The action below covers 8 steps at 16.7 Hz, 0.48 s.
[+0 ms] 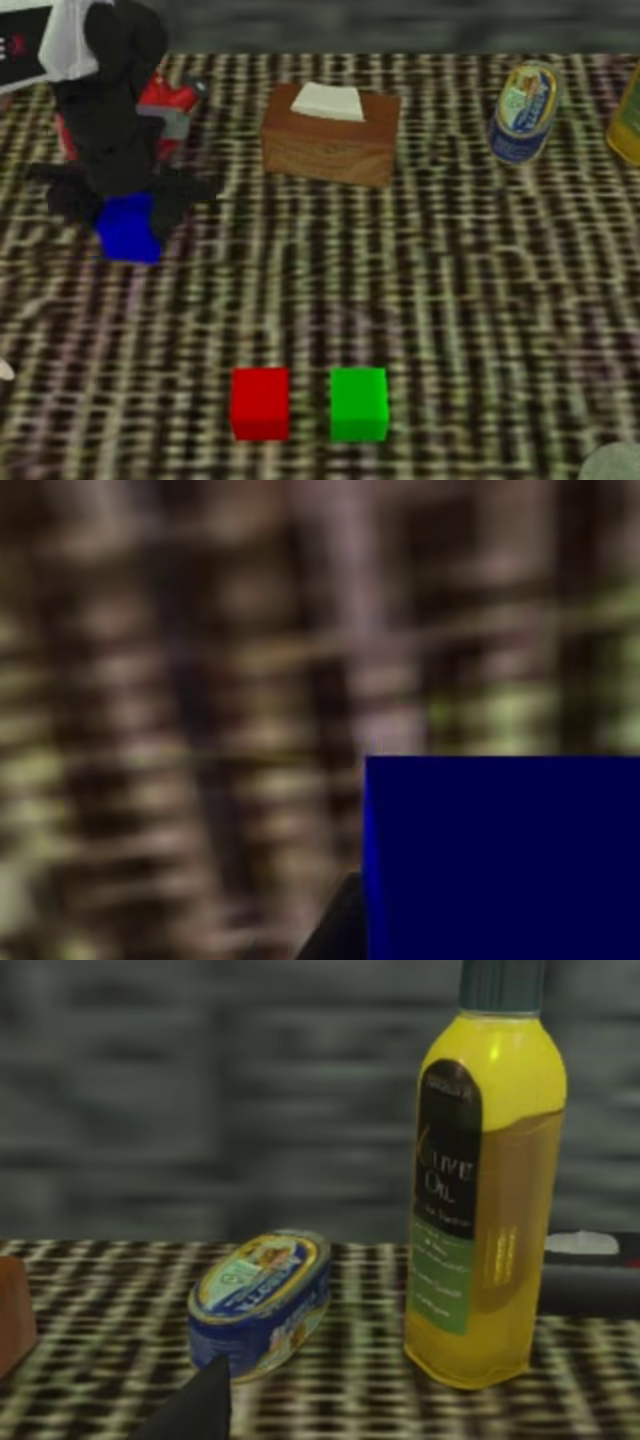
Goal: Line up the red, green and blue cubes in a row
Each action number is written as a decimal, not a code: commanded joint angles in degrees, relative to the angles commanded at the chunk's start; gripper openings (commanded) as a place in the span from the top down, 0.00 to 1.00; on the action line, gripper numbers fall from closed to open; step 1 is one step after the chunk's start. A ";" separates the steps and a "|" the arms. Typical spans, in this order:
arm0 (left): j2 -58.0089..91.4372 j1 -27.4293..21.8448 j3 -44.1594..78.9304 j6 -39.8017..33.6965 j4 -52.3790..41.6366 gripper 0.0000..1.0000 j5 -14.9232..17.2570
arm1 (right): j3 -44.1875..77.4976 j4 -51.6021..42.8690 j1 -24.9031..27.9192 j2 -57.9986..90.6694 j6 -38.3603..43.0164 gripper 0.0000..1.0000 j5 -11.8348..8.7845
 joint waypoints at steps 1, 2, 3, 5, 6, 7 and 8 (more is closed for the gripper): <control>0.94 -2.60 1.54 -3.04 -0.81 1.00 0.00 | 0.00 0.00 0.00 0.00 0.00 0.00 0.00; 1.92 -5.48 3.18 -6.49 -1.68 1.00 -0.01 | 0.00 0.00 0.00 0.00 0.00 0.00 0.00; 2.91 -8.60 4.88 -10.31 -2.60 1.00 -0.01 | 0.00 0.00 0.00 0.00 0.00 0.00 0.00; 4.87 -15.37 8.37 -18.94 -4.52 1.00 0.02 | 0.00 0.00 0.00 0.00 0.00 0.00 0.00; 5.83 -18.92 10.14 -23.56 -5.50 1.00 0.04 | 0.00 0.00 0.00 0.00 0.00 0.00 0.00; 6.76 -22.49 11.90 -28.23 -6.46 1.00 0.07 | 0.00 0.00 0.00 0.00 0.00 0.00 0.00; 7.64 -26.02 13.63 -32.83 -7.38 1.00 0.11 | 0.00 0.00 0.00 0.00 0.00 0.00 0.00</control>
